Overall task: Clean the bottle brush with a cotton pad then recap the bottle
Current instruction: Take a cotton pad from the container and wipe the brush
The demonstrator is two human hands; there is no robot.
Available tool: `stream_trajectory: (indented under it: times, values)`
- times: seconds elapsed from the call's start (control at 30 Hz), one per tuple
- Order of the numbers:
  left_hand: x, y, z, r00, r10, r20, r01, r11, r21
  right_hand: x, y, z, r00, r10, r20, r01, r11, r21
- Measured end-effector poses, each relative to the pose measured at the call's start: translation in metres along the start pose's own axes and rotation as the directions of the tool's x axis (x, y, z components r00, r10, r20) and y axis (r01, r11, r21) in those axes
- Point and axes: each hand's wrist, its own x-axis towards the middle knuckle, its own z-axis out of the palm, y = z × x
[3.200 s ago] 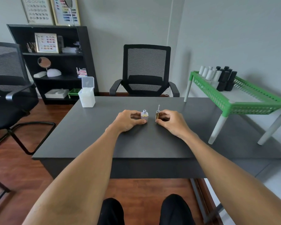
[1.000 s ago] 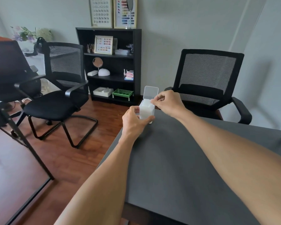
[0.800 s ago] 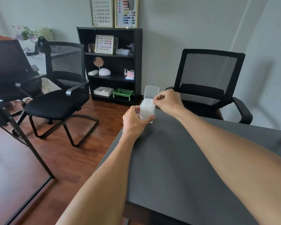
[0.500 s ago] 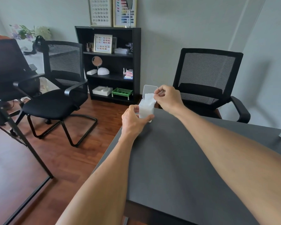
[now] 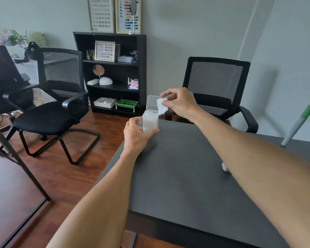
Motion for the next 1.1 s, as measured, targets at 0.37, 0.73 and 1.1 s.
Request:
stream_trajectory:
  times: [0.37, 0.73, 1.1]
  values:
    - [-0.066, 0.017, -0.015, 0.999, -0.046, 0.001, 0.046, 0.999, -0.017, -0.053, -0.019, -0.075, 0.998, -0.031, 0.050, 0.032, 0.999, -0.034]
    - [-0.144, 0.072, 0.035, 0.964, 0.078, 0.256, -0.058, 0.995, -0.087, -0.137, -0.012, -0.161, 0.999, -0.024, 0.033, 0.025, 0.999, -0.038]
    - [-0.183, 0.113, 0.091, 0.869, 0.196, 0.455, -0.163, 0.980, -0.112, -0.207, 0.071, -0.175, 0.994, 0.069, -0.084, -0.063, 0.995, 0.071]
